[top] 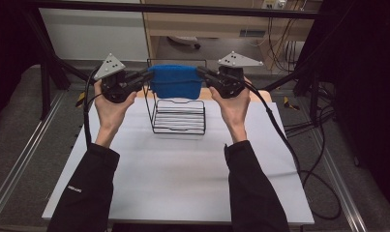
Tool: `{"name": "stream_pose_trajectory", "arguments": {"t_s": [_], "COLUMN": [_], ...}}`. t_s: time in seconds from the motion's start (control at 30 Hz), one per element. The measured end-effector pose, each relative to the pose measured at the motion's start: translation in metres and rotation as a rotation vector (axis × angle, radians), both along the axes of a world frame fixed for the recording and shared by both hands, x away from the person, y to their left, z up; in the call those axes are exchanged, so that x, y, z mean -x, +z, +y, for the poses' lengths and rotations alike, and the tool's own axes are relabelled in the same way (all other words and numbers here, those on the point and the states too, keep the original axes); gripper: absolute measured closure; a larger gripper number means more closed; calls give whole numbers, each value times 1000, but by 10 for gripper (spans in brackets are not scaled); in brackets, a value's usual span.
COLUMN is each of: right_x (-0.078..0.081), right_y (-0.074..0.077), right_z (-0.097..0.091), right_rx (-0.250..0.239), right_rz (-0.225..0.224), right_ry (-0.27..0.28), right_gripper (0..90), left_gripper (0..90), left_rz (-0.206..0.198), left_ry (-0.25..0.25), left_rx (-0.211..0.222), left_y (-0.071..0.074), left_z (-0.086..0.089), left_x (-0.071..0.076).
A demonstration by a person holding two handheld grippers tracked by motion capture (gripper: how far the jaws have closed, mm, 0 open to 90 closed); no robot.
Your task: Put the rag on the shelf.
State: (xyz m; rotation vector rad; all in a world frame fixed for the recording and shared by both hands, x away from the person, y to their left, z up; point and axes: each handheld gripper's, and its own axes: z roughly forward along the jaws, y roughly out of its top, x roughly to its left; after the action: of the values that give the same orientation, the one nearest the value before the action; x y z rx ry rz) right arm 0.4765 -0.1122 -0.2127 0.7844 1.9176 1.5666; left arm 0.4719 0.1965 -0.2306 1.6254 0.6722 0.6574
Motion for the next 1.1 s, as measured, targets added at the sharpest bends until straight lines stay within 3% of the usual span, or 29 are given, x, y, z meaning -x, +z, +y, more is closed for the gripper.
{"name": "stream_pose_trajectory", "arguments": {"t_s": [0.33,0.67,0.8,0.9,1.0,1.1], "right_x": [7,4,3,3,2,2], "right_y": [-9,-25,-27,-28,-29,-31], "right_z": [1,1,3,3,4,6], "right_rx": [43,58,73,72,74,86], "right_rz": [50,99,100,101,101,104], "right_ry": [29,49,48,50,52,52], "right_gripper": [862,860,859,859,858,857], "left_gripper": [821,797,723,661,654,663], "left_rz": [46,96,119,126,123,128], "left_ry": [-3,-17,-13,-13,-18,-17], "left_rx": [-58,-79,-65,-24,19,23], "left_y": [-10,-21,-17,-9,0,6], "left_z": [1,3,7,10,12,11], "left_x": [4,4,7,11,16,17]}}
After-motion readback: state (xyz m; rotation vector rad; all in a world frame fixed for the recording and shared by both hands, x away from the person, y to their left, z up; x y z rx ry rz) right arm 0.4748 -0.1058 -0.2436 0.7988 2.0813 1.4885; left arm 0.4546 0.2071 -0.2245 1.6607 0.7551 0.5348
